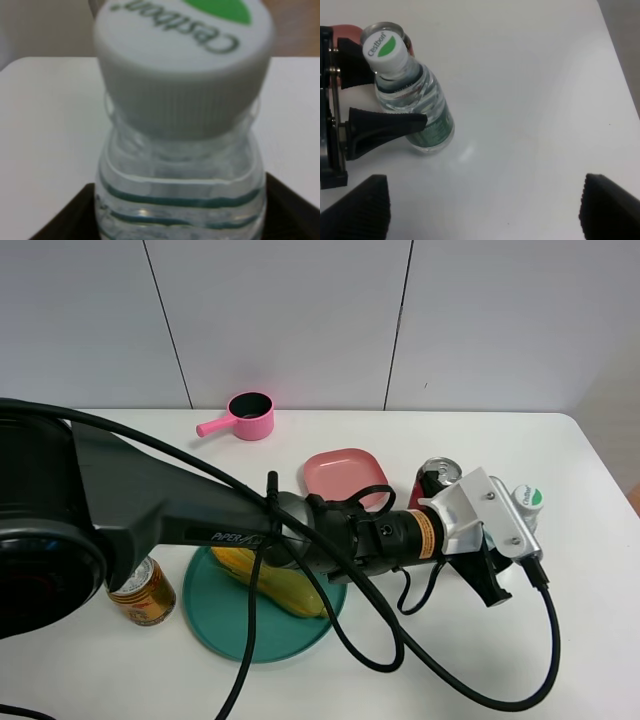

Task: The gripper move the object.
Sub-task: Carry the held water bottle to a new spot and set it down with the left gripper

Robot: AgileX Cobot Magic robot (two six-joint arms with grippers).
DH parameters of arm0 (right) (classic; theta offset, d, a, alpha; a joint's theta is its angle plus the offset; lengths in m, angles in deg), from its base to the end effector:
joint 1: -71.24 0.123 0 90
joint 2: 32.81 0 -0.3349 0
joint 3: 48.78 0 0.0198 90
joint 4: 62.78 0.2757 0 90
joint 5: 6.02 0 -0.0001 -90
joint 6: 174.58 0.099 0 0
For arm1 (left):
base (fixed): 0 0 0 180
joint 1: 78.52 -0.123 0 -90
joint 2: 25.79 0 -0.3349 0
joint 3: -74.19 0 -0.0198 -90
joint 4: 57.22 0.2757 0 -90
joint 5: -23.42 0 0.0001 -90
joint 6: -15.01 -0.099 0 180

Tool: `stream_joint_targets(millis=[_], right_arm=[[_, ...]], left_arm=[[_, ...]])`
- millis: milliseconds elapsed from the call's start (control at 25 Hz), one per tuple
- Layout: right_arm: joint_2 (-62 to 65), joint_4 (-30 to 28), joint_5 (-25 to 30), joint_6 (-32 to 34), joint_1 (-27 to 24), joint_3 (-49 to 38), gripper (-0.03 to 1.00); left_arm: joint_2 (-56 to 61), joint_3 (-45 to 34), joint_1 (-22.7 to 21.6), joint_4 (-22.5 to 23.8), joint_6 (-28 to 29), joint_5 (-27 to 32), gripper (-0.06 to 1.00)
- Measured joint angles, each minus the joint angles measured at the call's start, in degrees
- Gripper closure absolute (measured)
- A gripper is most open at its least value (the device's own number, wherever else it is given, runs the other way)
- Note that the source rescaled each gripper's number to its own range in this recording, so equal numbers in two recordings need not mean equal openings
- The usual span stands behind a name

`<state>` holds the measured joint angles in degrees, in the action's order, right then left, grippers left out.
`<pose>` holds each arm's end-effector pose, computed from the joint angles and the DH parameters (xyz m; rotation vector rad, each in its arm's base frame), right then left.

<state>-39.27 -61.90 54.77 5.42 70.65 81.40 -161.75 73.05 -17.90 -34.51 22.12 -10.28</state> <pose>-0.0263 0.0016 0.2851 0.0098 2.0432 0.0119 0.2446 -0.4775 0.1414 1.2542 1.4395 -0.7826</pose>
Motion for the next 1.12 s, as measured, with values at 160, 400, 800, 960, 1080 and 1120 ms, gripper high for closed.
stream_joint_targets(millis=[160,400,800,960,1080,1120], right_arm=[[0.0,0.0,0.0,0.0,0.0,0.0,-0.03],[0.0,0.0,0.0,0.0,0.0,0.0,-0.03],[0.0,0.0,0.0,0.0,0.0,0.0,-0.03],[0.0,0.0,0.0,0.0,0.0,0.0,-0.03],[0.0,0.0,0.0,0.0,0.0,0.0,-0.03],[0.0,0.0,0.0,0.0,0.0,0.0,-0.03]], left_arm=[[0.0,0.0,0.0,0.2,-0.2,-1.0,0.94],[0.0,0.0,0.0,0.2,-0.3,-1.3,0.94],[0.9,0.3,-0.1,1.9,-0.3,9.6,0.94],[1.5,0.4,-0.1,2.0,-0.4,12.2,0.94],[1.6,0.4,-0.1,2.0,-0.4,13.4,0.94],[1.6,0.6,-0.1,2.1,-0.4,14.0,0.94]])
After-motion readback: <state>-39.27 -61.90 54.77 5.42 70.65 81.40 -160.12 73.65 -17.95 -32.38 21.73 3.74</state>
